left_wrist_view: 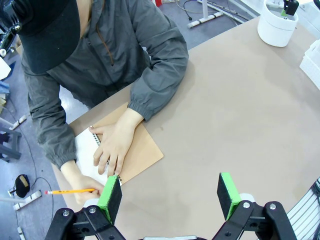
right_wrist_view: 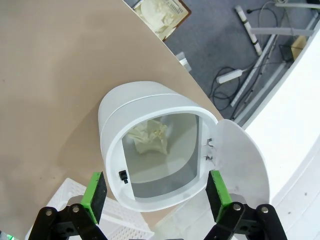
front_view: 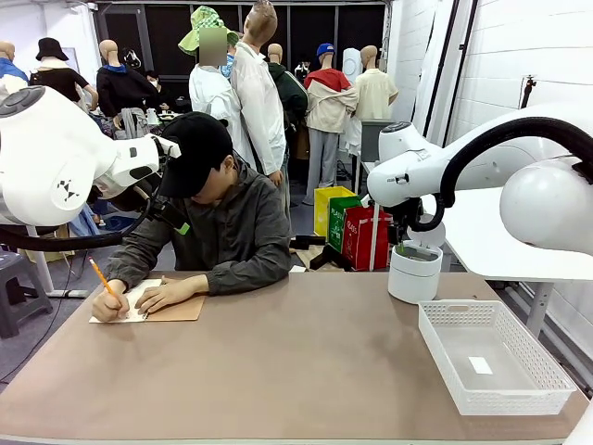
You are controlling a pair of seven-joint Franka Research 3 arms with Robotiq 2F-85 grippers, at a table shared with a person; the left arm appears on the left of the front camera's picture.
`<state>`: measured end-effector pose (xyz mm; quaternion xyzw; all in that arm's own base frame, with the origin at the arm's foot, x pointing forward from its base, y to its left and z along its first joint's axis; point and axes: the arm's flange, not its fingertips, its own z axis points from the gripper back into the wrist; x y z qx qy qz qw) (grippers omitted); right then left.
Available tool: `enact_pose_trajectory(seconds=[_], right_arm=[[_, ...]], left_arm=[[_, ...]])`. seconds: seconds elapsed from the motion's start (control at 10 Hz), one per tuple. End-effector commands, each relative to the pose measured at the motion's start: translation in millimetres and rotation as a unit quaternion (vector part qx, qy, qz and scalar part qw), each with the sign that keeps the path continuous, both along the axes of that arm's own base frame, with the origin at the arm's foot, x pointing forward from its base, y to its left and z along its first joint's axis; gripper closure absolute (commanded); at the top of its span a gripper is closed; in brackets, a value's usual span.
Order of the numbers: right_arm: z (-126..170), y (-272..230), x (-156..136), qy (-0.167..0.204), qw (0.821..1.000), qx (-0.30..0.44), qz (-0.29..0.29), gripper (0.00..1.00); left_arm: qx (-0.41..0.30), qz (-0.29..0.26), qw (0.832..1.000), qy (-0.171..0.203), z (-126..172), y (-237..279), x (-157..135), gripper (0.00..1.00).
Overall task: Sort the paper based on its condition.
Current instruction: If a person hands you a paper, place it in the Organizing basket , and if it's crumpled, put it in the Trash can.
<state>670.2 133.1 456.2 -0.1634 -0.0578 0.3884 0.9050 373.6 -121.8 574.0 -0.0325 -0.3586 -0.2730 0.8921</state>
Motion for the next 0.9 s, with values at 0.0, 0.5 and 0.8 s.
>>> enact_pose_trajectory(seconds=[0.0, 0.5, 0.8], right_arm=[[-0.7, -1.8, 1.2, -0.004, 1.0, 0.0, 0.004, 0.0], [-0.7, -1.8, 1.2, -0.004, 1.0, 0.0, 0.004, 0.0], [22.8, 17.6, -29.6, -0.003, 0.997, 0.074, 0.013, 0.0]], left_arm=[[0.0, -0.001, 1.0, -0.001, 0.6, 0.8, 0.0, 0.0], [0.0, -0.001, 1.0, -0.001, 0.6, 0.8, 0.0, 0.0], [0.0, -0.001, 1.0, -0.001, 0.6, 0.8, 0.0, 0.0]])
